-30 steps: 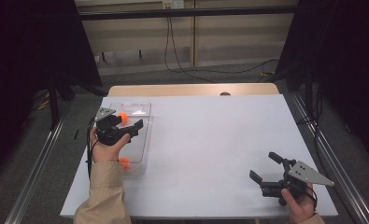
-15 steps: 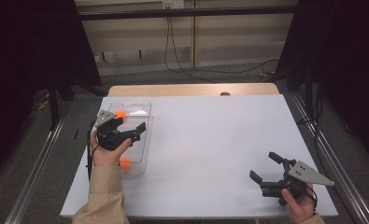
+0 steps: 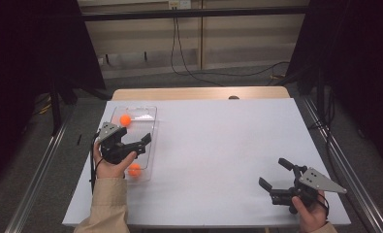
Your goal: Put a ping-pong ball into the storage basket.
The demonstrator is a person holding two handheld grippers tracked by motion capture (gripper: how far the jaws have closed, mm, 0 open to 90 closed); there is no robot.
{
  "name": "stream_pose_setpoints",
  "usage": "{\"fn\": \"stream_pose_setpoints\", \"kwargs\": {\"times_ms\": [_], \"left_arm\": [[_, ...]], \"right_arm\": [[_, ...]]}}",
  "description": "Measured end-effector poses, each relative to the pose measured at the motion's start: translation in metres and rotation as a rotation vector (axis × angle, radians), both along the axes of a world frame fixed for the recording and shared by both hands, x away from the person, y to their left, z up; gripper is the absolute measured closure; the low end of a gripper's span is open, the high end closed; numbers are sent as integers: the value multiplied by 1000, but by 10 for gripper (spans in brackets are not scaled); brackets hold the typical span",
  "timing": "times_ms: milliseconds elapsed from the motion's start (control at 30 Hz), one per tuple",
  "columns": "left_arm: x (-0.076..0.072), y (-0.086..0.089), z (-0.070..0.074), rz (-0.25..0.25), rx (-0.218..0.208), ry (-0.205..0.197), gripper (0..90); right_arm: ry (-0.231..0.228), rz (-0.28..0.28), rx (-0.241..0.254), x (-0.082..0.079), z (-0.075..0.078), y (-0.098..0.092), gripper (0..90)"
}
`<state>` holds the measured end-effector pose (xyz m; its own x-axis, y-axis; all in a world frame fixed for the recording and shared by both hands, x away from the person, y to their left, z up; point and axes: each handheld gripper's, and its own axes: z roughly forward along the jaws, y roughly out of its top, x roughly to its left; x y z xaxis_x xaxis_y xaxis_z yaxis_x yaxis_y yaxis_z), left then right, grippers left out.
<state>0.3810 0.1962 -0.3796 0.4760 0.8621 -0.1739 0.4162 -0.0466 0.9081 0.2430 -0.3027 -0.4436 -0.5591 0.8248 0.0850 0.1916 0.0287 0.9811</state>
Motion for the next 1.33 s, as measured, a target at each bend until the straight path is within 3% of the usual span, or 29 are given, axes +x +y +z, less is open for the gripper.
{"fn": "stream_pose_setpoints", "kwargs": {"times_ms": [233,800,1067,1333], "left_arm": [[-7,3,0,7,-12,-25,33],[-23,1,-6,-5,4,-52,34],[-33,-1,-13,-7,19,-68,34],[-44,0,-21,-11,4,-97,32]], "right_arm": [[3,0,-1,0,0,1,10],[0,0,0,0,0,0,10],[-2,0,0,0,1,0,10],[-1,-3,2,0,0,0,10]]}}
